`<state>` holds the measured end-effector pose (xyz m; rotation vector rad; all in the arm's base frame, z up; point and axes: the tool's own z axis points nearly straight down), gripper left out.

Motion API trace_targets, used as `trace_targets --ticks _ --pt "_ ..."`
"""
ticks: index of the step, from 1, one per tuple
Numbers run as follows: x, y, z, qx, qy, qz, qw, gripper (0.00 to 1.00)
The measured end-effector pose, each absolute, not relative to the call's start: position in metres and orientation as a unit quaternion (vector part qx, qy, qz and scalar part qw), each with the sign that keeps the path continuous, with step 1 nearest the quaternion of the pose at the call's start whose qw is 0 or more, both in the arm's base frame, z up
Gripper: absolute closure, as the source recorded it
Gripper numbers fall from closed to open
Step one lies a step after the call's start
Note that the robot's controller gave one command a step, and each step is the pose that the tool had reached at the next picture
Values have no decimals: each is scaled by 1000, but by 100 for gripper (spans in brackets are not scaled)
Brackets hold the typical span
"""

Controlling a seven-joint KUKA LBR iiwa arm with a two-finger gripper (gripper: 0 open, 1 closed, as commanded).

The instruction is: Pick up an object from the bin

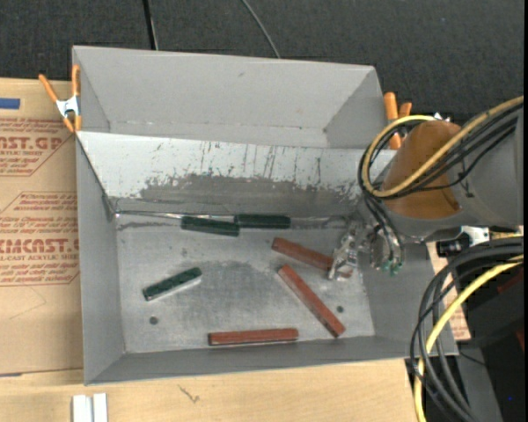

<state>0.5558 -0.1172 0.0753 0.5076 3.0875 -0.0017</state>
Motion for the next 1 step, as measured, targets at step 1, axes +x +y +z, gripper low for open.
trace_targets --ticks 1 --pt "580 -139 206 123 992 -1 2 100"
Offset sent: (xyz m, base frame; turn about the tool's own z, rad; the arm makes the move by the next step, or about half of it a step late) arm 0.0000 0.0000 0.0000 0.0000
